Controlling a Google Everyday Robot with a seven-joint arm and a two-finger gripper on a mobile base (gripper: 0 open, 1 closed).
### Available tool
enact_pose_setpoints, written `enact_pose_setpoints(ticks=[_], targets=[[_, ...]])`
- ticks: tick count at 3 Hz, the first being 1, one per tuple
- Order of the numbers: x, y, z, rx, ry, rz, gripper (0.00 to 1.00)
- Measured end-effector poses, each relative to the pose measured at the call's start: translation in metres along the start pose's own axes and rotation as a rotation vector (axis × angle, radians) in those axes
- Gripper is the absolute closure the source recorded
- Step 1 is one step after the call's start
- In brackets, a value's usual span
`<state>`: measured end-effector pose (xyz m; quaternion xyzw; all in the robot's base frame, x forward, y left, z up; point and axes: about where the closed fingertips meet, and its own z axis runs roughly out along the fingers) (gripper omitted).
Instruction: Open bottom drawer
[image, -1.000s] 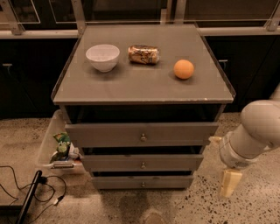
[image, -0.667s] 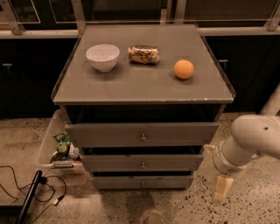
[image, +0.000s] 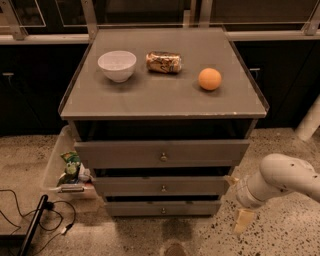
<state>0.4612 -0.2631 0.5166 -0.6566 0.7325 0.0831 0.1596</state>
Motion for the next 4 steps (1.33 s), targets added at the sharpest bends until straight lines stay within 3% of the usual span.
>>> enact_pose_setpoints(ticks=[1,2,3,4], targets=[[0.017,0.0,0.046,-0.022,-0.045,0.019,0.0],[0.017,0.0,0.046,-0.022,-0.045,0.019,0.0],[0.024,0.004,0.068,-0.037,-0.05,0.026,0.0],[0.03,-0.001,0.116,-0.038,-0.094,0.027,0.0]])
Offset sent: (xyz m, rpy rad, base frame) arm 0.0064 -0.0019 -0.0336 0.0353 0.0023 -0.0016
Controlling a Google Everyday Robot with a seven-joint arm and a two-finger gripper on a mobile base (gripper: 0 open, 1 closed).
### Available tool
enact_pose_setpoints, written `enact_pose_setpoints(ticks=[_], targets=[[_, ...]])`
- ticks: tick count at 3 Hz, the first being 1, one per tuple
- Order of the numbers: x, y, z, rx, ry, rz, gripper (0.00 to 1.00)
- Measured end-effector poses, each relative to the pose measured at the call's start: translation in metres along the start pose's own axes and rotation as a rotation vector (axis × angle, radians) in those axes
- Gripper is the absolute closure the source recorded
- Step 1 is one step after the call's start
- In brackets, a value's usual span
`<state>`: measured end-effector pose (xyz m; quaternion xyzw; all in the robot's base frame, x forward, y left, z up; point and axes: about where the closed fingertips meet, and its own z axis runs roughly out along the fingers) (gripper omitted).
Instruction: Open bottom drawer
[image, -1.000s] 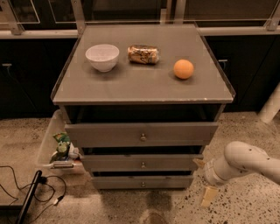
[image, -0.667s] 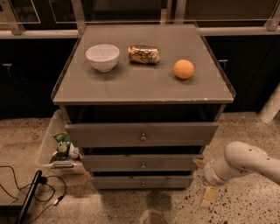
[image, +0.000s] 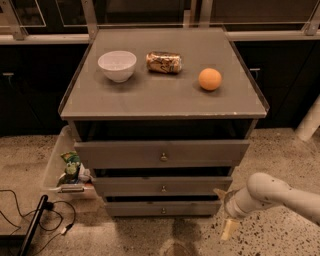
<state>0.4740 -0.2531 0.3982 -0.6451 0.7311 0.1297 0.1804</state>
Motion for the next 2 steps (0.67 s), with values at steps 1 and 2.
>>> enact_pose_setpoints(ticks=[1,2], targets=[[0.006,-0.005,0.05,0.021,-0.08,-0.032,0.0],[0.01,-0.011,0.091,0.045,-0.155,-0.079,0.0]])
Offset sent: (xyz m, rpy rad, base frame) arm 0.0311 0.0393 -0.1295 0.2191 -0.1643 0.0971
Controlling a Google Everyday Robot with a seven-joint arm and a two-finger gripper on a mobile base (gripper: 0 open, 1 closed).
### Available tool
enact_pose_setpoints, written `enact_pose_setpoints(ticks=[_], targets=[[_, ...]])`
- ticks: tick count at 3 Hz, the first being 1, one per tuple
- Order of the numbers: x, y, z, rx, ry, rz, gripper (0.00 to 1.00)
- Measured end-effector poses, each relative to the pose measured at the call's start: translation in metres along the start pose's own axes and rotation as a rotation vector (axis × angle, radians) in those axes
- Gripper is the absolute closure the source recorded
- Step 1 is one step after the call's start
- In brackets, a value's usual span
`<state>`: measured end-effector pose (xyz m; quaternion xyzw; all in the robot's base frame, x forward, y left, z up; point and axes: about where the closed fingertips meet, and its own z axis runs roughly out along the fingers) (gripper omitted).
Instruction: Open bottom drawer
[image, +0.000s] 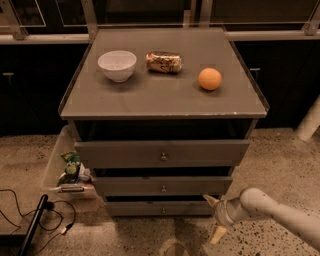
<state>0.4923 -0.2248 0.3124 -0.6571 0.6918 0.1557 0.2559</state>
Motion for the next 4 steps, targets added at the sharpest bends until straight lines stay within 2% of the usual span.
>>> enact_pose_setpoints(ticks=[1,2,4], targets=[[0.015,-0.007,0.035,0.009,-0.051,-0.016,0.0],[0.015,-0.007,0.035,0.009,-0.051,-0.016,0.0],[0.029,-0.023,0.083,0.011,-0.088,-0.009,0.0]])
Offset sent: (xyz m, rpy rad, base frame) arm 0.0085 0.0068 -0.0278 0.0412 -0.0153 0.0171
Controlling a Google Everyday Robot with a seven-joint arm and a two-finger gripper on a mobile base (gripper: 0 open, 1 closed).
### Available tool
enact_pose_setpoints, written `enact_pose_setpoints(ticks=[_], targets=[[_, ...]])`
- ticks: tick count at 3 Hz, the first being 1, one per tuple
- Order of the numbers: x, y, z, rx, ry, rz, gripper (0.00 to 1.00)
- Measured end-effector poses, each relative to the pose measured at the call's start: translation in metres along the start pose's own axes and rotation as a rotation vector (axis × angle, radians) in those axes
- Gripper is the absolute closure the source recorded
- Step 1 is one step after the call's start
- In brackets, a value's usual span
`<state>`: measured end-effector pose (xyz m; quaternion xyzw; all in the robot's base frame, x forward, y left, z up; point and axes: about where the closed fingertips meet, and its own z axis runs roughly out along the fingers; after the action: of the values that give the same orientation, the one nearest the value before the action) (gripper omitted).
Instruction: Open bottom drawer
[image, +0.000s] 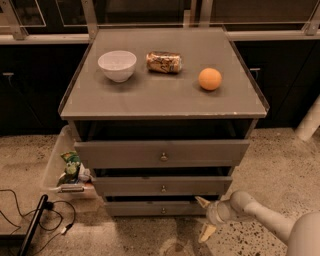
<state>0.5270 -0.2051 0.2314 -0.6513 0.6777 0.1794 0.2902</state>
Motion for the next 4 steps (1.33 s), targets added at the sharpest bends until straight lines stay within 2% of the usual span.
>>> enact_pose_setpoints(ticks=[3,4], targets=[[0.019,-0.03,0.053,0.019,-0.012,-0.046,0.0],[0.032,-0.04,0.075,0.021,-0.015,-0.051,0.0]])
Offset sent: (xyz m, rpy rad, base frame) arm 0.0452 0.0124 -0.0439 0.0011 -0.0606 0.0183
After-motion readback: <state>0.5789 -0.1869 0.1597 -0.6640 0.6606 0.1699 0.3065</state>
